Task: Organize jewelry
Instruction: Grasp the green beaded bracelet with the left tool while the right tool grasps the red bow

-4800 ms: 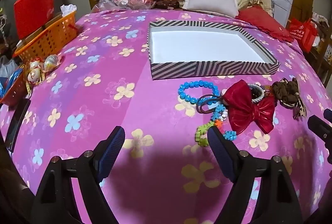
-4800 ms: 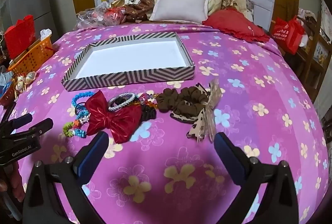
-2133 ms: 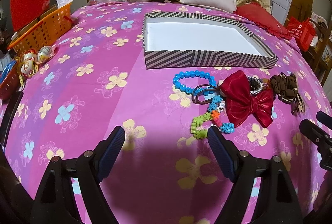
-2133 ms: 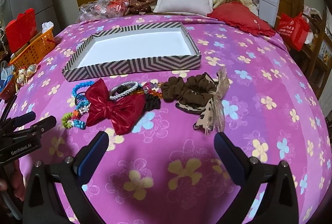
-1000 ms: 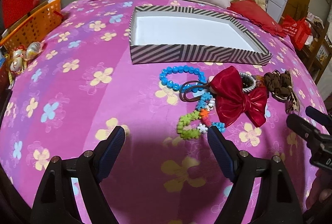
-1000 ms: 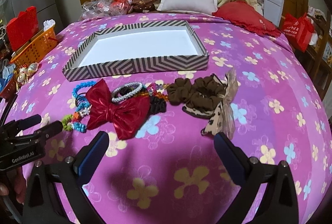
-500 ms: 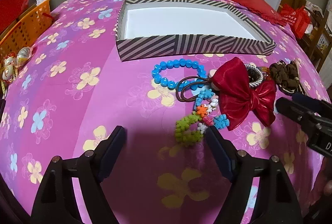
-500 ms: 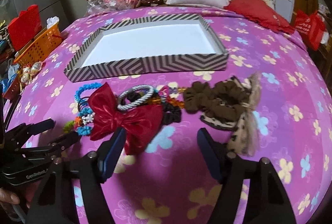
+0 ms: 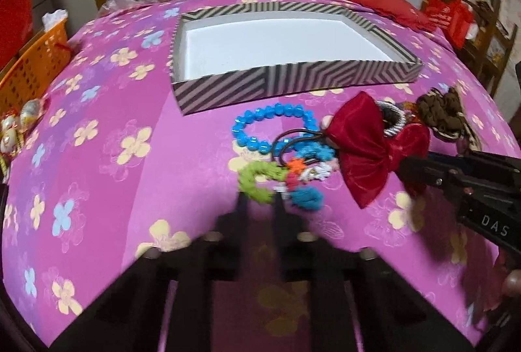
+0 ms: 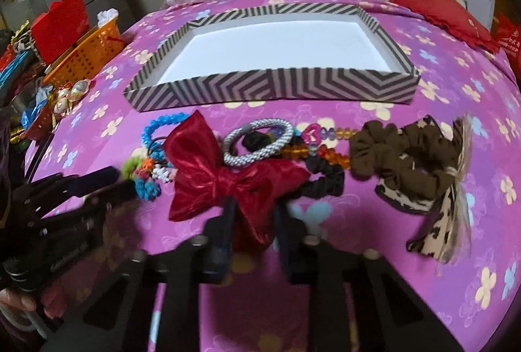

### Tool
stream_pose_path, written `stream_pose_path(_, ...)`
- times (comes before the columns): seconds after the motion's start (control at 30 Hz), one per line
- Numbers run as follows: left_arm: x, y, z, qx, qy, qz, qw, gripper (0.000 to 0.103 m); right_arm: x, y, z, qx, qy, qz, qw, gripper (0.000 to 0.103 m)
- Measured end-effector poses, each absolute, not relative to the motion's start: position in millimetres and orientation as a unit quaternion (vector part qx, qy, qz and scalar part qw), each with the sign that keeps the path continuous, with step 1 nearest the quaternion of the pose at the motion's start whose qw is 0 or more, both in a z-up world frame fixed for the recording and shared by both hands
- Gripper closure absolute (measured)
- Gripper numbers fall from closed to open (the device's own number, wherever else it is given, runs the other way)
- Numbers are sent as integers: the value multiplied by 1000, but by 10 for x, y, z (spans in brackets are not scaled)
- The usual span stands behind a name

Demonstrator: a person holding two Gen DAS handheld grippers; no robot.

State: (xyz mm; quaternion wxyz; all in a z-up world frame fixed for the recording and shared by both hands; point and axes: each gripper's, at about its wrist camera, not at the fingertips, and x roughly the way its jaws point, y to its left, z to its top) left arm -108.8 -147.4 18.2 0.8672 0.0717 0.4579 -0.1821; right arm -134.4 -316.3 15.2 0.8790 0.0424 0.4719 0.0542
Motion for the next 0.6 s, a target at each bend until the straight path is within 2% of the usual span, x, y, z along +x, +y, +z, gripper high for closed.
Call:
stream_pose_path(0.13,-1102,-1405,214,35,467,-211,858,103,-1454,-3149,271,51,457,62,886,93)
stream_pose_path(0.6,-1265,-1238,611,17,425,-242,872,103,-1738,-3265,820,58,400,68,912,96)
